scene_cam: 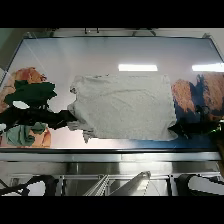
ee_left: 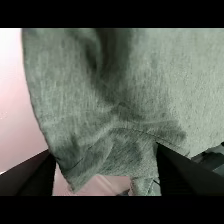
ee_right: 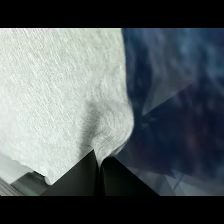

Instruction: Fold the shirts.

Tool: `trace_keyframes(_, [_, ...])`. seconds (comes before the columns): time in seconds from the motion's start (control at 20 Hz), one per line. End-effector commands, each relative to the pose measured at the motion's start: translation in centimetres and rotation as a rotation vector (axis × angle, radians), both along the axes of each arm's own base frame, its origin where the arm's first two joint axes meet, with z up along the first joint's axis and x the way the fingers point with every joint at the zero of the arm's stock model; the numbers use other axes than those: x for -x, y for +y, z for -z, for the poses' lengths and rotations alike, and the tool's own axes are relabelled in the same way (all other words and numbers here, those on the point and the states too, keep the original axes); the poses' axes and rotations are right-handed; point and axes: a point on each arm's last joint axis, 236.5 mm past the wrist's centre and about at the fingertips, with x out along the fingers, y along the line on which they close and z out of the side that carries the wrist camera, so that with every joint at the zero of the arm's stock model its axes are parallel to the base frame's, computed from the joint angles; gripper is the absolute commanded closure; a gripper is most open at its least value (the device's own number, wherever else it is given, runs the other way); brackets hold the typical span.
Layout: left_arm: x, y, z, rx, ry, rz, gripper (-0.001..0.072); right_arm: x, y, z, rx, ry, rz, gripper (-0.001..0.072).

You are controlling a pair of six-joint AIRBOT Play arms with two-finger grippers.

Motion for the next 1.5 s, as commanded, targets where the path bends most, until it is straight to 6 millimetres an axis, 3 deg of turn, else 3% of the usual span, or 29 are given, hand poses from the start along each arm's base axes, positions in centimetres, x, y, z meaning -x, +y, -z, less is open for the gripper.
trace_keyframes(0.0, [1.3, -1.4, 2.1, 0.019, 0.076, 0.034, 0.0671, -1.0, 1.2, -1.7, -0.087, -0.037, 0.025, 0.0695])
trace_keyframes(0.1, [0.8, -1.9, 1.6, 0.067, 0.076, 0.037, 0.0689, -1.6, 2.0, -3.1, -0.154, -0.064, 0.037, 0.0695])
trace_keyframes(0.15, [0.1, -2.3, 0.4, 0.105, 0.051, 0.04, 0.0689, -1.9, 2.4, -4.2, -0.185, -0.09, 0.038, 0.0695])
trace_keyframes(0.2, [-0.8, -2.5, -1.5, 0.145, 0.013, 0.043, 0.069, -2.2, 2.8, -5.5, -0.212, -0.122, 0.026, 0.0696])
trace_keyframes(0.3, [-3.1, -2.3, -7.2, 0.211, -0.111, 0.042, 0.0689, -2.6, 3.7, -9.4, -0.274, -0.21, -0.017, 0.0695])
trace_keyframes(0.4, [-4.2, -2.1, -15.0, 0.284, -0.27, 0.054, 0.0689, -3.6, 4.9, -16.3, -0.393, -0.384, -0.034, 0.0695])
trace_keyframes(0.45, [-3.9, -2.1, -19.0, 0.316, -0.349, 0.076, 0.0689, -4.2, 5.3, -21.0, -0.463, -0.513, -0.018, 0.0695])
trace_keyframes(0.6, [-1.5, -2.1, -31.6, 0.368, -0.661, 0.127, 0.0689, -4.3, 4.9, -36.2, -0.601, -0.996, 0.04, 0.0695])
trace_keyframes(0.7, [0.9, -2.1, -40.0, 0.343, -0.951, 0.148, 0.0689, -2.8, 3.8, -45.2, -0.59, -1.293, 0.099, 0.0695])
trace_keyframes(0.75, [2.4, -2.0, -43.7, 0.312, -1.086, 0.155, 0.0688, -2.0, 3.6, -48.4, -0.522, -1.401, 0.125, 0.0696])
trace_keyframes(0.85, [5.0, -1.5, -49.9, 0.21, -1.311, 0.119, 0.0688, -0.4, 3.8, -53.0, -0.337, -1.552, 0.17, 0.0695])
trace_keyframes(1.0, [7.7, -1.4, -56.2, 0.095, -1.526, 0.063, 0.0688, 2.5, 4.0, -58.5, -0.086, -1.726, 0.25, 0.0695])
trace_keyframes(1.1, [8.4, -1.9, -58.4, 0.09, -1.577, 0.095, 0.0688, 3.2, 3.8, -60.0, 0.143, -1.774, 0.277, 0.0695])
trace_keyframes(1.2, [7.6, -1.1, -59.5, 0.054, -1.559, 0.097, 0.0688, 2.4, 3.7, -58.7, 0.255, -1.698, 0.257, 0.0695])
trace_keyframes(1.3, [6.3, 0.2, -58.9, 0.056, -1.491, 0.109, 0.0688, 0.1, 2.2, -54.7, 0.361, -1.528, 0.249, 0.0695])
trace_keyframes(1.4, [4.5, 1.3, -55.9, 0.131, -1.356, 0.167, 0.0688, -2.3, 0.5, -49.0, 0.397, -1.324, 0.224, 0.0696])
trace_keyframes(1.45, [2.8, 1.7, -53.5, 0.174, -1.265, 0.184, 0.0688, -3.5, 0.4, -45.7, 0.37, -1.235, 0.187, 0.0696])
